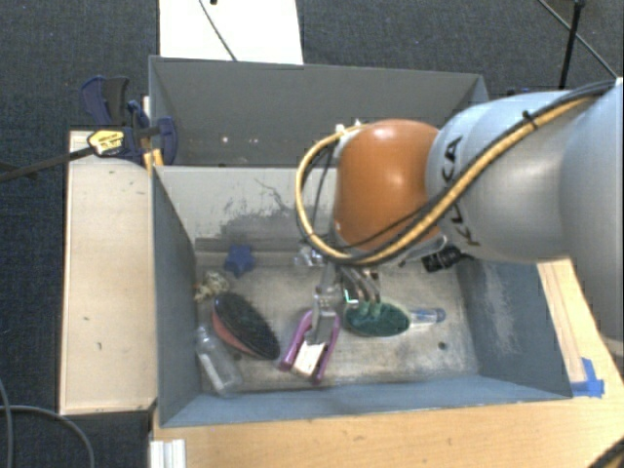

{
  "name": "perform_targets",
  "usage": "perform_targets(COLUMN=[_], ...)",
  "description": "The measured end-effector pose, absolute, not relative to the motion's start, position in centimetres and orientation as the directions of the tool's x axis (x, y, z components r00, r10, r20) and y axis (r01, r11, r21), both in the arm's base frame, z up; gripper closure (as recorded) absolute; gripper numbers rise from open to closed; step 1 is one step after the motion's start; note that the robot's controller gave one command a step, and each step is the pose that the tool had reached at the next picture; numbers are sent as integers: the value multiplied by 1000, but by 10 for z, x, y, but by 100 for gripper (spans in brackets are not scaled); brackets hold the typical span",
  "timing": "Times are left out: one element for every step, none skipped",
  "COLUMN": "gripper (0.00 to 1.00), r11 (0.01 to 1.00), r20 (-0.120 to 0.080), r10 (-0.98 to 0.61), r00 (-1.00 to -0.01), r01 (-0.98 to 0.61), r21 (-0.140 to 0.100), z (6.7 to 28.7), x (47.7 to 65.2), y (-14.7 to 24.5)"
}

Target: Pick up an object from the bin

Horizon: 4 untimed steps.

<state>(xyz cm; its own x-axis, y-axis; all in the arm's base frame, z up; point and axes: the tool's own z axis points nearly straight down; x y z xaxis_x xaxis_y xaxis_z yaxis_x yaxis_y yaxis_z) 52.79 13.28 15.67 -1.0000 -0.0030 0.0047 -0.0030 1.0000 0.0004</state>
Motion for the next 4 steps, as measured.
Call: perform_targets(gripper=[0,0,0,0], r11=[830,692,611,351], r20=[5,-6,-5,0], r10=[-558,-721,-791,-936], r00=[-830,-692,-611,-351], r01=[-558,-721,-791,-936], r21=[3,-2,-2,1], z=[70,101,112,69], x=[513,514,513,509], y=[124,141,135,124])
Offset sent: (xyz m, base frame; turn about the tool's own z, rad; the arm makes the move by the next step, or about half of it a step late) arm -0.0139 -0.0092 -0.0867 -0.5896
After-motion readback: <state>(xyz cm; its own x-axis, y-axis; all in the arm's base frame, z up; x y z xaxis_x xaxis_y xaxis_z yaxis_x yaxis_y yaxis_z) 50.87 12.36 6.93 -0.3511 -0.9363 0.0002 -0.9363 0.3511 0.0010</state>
